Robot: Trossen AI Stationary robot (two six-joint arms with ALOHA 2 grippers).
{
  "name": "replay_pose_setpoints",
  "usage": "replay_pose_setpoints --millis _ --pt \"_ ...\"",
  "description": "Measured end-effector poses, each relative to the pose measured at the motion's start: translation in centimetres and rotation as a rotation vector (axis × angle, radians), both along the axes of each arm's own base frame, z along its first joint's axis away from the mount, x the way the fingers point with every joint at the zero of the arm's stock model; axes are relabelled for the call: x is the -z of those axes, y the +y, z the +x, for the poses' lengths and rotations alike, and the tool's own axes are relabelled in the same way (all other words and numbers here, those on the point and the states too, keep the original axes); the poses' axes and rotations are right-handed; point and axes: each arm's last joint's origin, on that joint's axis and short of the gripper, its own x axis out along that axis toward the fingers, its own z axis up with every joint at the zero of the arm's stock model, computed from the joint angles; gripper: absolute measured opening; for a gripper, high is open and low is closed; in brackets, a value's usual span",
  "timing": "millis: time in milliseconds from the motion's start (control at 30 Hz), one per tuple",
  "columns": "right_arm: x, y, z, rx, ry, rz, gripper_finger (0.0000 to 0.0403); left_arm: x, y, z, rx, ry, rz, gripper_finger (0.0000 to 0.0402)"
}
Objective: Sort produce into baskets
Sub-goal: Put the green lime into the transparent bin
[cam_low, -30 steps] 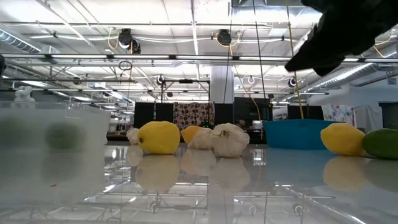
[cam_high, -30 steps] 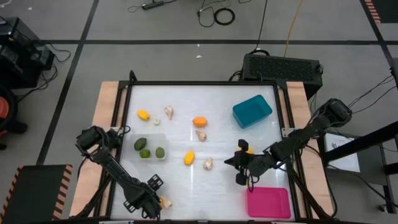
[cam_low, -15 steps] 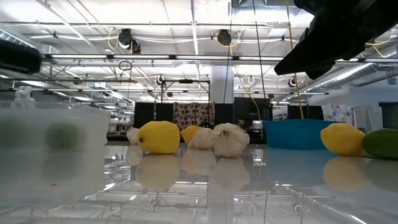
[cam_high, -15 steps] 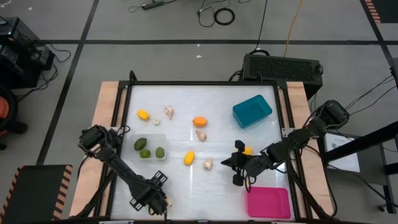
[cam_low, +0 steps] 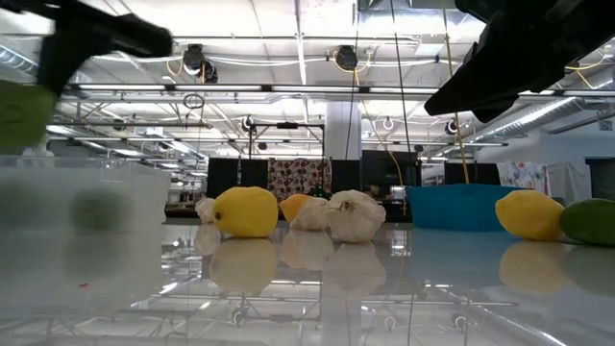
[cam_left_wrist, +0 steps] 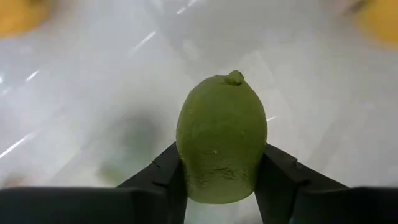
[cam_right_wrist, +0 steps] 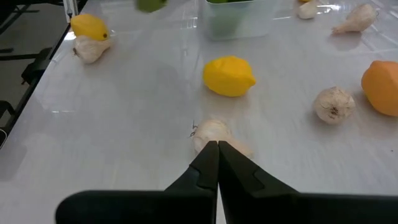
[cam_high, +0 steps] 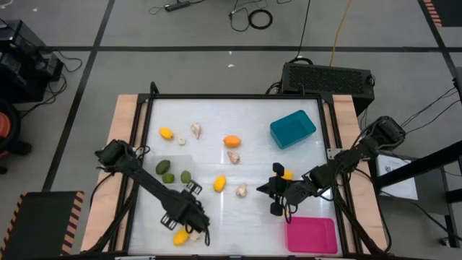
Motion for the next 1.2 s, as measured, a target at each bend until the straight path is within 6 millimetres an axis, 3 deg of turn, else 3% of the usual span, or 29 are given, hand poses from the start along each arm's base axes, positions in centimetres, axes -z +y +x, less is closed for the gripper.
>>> replay_pose_setpoints --millis 333,567,667,867,1200 --pt "0.0 0.1 0.0 -0.003 0.0 0.0 0.0 -6.1 7.8 -0.8 -0.177 -0.183 0.156 0.0147" --pt "0.2 0.2 -0.2 -0.069 0.043 0.031 0.0 -5.3 13.1 -4.0 -0.479 -0.158 0.157 0.0146" --pt "0.3 0.3 -0.3 -0.089 0.062 0.033 0.0 -4.1 13.8 -5.1 -0.615 -0.099 0.087 0.0149" --pt "0.9 0.0 -0.6 -0.089 0.126 -0.006 0.0 -2.8 14.1 -5.2 -0.804 -0.129 0.078 0.0183" --pt "-0.6 -0.8 -1.9 -0.069 0.156 0.037 0.0 -2.8 14.2 -5.1 -0.815 -0.164 0.099 0.0257"
